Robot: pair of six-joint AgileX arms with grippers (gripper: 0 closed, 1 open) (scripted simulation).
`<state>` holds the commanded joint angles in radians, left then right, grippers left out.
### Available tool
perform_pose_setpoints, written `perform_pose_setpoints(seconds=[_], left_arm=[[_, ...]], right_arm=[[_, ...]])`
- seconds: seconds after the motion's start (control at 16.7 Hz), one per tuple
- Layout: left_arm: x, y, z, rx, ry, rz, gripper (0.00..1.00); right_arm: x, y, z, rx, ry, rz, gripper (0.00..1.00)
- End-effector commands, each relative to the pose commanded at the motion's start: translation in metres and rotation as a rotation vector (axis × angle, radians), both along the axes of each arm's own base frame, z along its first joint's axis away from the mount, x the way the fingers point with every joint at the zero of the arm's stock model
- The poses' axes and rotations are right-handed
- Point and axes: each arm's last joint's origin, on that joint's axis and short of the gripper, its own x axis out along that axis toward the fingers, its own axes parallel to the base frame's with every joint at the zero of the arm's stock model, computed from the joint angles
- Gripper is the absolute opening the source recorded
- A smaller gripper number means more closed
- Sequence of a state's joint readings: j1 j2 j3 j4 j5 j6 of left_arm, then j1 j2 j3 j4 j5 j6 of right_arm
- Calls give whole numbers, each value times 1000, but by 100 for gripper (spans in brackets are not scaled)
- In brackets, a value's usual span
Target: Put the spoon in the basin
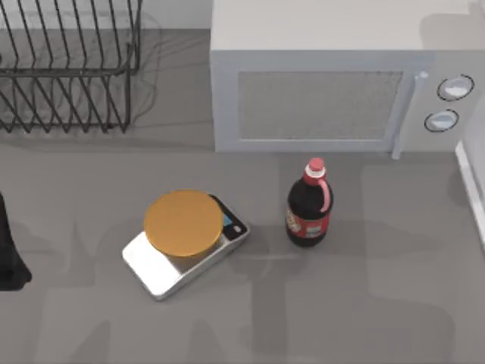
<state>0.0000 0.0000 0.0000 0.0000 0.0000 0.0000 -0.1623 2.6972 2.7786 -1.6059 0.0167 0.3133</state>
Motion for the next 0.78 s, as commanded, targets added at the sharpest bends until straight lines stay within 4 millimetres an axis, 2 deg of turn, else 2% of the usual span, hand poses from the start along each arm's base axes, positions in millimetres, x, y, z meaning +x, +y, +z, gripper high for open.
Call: perform_pose_setpoints(seconds=[0.3, 0.66, 0.78], left_arm=[[0, 0, 0, 0, 0, 0, 100], [0, 0, 0, 0, 0, 0, 100], [0, 0, 0, 0, 0, 0, 100]], right_arm=[[0, 3, -32, 5, 32, 5, 0], [0, 3, -36, 3, 20, 6, 0], [0, 3, -36, 3, 20, 6, 15]])
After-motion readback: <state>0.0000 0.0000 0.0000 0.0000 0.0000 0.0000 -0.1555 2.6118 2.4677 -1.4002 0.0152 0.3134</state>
